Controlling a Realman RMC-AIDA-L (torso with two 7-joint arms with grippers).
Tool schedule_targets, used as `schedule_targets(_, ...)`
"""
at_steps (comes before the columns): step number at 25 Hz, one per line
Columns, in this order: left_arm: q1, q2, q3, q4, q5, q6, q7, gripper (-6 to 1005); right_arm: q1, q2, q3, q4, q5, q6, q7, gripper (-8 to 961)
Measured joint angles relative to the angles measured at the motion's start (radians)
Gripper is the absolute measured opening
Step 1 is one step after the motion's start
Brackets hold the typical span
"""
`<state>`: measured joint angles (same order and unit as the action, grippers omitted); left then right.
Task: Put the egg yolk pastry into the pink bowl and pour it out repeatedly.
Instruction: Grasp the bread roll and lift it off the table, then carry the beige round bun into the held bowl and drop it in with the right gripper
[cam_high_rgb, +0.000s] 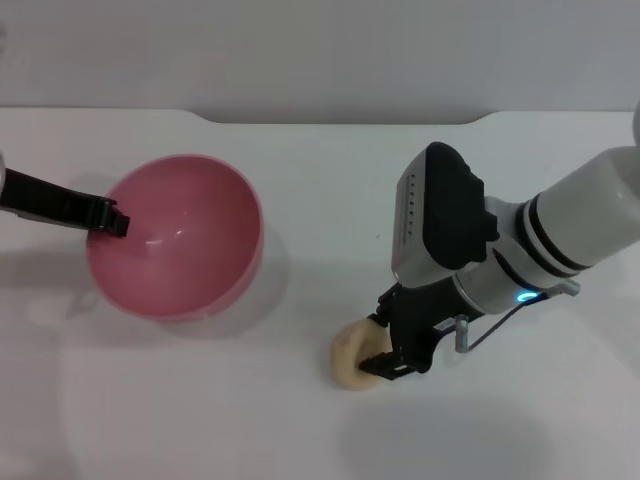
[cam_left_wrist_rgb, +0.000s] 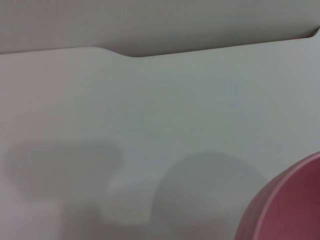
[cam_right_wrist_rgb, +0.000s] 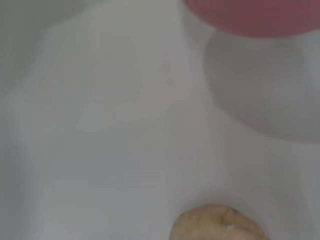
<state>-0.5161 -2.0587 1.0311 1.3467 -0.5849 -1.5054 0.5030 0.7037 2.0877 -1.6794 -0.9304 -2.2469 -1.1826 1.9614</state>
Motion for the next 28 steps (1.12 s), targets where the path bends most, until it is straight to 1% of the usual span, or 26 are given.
schedule_targets(5, 0.000, 0.000, 0.008, 0.000, -0.004, 0.008, -0.001, 0, -0.003, 0.000, 0.007, 0.000, 0.009, 0.007, 0.009, 486)
schedule_targets(12, 0.000, 0.000, 0.010, -0.001, -0.005, 0.025, -0.002, 0, -0.006, -0.006, 0.075, 0.000, 0.034, -0.022, 0.033, 426)
schedule_targets(15, 0.001, 0.000, 0.015, -0.007, -0.006, 0.039, -0.003, 0, -0.018, -0.009, 0.142, -0.009, 0.049, -0.052, 0.027, 399)
schedule_targets(16, 0.001, 0.000, 0.018, -0.015, -0.006, 0.043, -0.003, 0, -0.026, -0.011, 0.215, -0.040, 0.050, -0.097, 0.023, 390)
schedule_targets(17, -0.001, 0.000, 0.025, -0.027, -0.006, 0.048, -0.003, 0, -0.026, -0.011, 0.215, -0.040, 0.050, -0.097, 0.023, 381)
schedule_targets(18, -0.003, 0.000, 0.029, -0.034, -0.006, 0.052, -0.003, 0, -0.029, -0.013, 0.259, -0.066, 0.052, -0.125, 0.021, 372)
schedule_targets(21, -0.016, 0.000, 0.089, -0.063, -0.006, 0.069, -0.005, 0, -0.040, -0.014, 0.375, -0.170, 0.093, -0.205, 0.004, 344)
schedule_targets(23, -0.028, -0.001, 0.143, -0.076, -0.006, 0.088, -0.014, -1, -0.048, -0.014, 0.409, -0.225, 0.150, -0.220, -0.008, 327)
schedule_targets(25, -0.041, -0.002, 0.198, -0.086, -0.006, 0.102, -0.029, -1, -0.052, -0.014, 0.420, -0.263, 0.200, -0.224, -0.027, 311)
schedule_targets(28, -0.065, -0.006, 0.281, -0.093, -0.006, 0.115, -0.056, -1, -0.041, -0.014, 0.391, -0.282, 0.236, -0.229, -0.059, 289)
